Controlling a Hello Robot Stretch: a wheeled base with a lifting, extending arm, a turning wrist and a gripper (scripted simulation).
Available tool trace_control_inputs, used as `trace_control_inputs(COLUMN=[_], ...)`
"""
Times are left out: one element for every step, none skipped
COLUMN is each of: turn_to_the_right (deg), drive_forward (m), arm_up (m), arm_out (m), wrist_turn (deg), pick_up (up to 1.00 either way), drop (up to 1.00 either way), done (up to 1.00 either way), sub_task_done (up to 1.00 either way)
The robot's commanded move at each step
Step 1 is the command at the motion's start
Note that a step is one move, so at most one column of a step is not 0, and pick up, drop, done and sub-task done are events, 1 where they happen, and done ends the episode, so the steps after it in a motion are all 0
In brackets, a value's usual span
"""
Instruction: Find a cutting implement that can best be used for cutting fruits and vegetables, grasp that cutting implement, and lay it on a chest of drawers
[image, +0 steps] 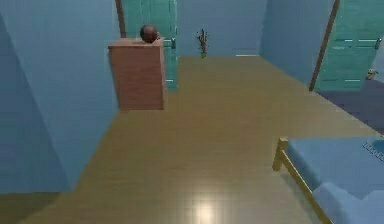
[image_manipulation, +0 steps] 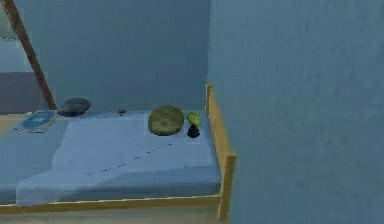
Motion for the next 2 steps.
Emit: trace_control_inputs(turn_to_the_right=[0.0,0.0], drive_forward=[0.10,1.00], arm_up=[0.00,0.00], arm_out=[0.00,0.00], wrist_turn=[0.0,0.0], pick_up=[0.00,0.00], drop=[0.00,0.00], done=[0.00,0.00], sub_task_done=[0.00,0.00])
